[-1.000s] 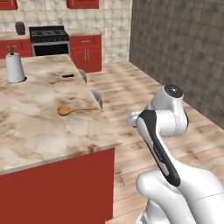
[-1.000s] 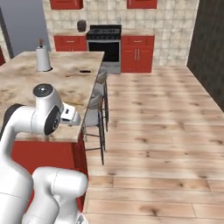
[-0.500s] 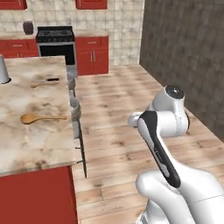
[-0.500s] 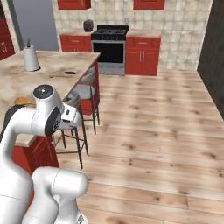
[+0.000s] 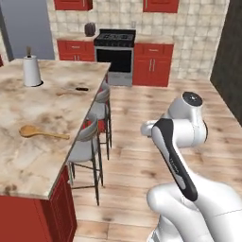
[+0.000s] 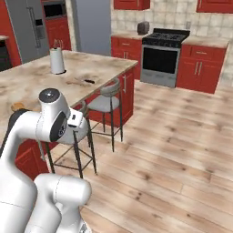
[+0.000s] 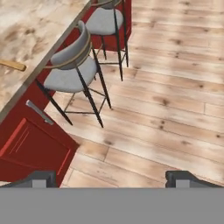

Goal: Pick up the metallic utensils from the counter and place them in the open drawer. Make sure not to pick up any wooden utensils.

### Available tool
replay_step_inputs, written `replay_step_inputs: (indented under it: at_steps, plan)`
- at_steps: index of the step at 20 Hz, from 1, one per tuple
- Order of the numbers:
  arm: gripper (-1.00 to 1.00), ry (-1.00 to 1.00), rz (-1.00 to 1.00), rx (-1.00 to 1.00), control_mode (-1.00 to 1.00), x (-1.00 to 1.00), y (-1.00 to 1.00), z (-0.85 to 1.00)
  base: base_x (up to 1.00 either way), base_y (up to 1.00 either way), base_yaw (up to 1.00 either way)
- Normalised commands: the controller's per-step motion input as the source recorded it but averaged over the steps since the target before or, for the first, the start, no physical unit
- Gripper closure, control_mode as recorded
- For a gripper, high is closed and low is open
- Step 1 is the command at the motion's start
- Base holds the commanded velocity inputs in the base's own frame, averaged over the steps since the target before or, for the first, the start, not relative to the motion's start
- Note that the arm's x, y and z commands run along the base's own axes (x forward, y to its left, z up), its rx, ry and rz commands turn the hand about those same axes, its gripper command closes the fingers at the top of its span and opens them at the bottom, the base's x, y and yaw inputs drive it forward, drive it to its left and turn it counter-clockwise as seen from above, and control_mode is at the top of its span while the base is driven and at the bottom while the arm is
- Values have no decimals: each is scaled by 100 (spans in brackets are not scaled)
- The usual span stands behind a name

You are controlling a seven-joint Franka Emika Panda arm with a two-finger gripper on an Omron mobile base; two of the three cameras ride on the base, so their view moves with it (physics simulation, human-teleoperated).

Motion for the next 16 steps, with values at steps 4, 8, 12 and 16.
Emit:
replay_step_inputs:
  at_steps: [4,8,12,16]
  plan:
    - [-100,0,0,0,100,0,0,0,76,-80,59]
    - [-100,0,0,0,100,0,0,0,77,-81,58]
    - [-100,0,0,0,100,0,0,0,79,-86,56]
    - [-100,0,0,0,100,0,0,0,74,-94,53]
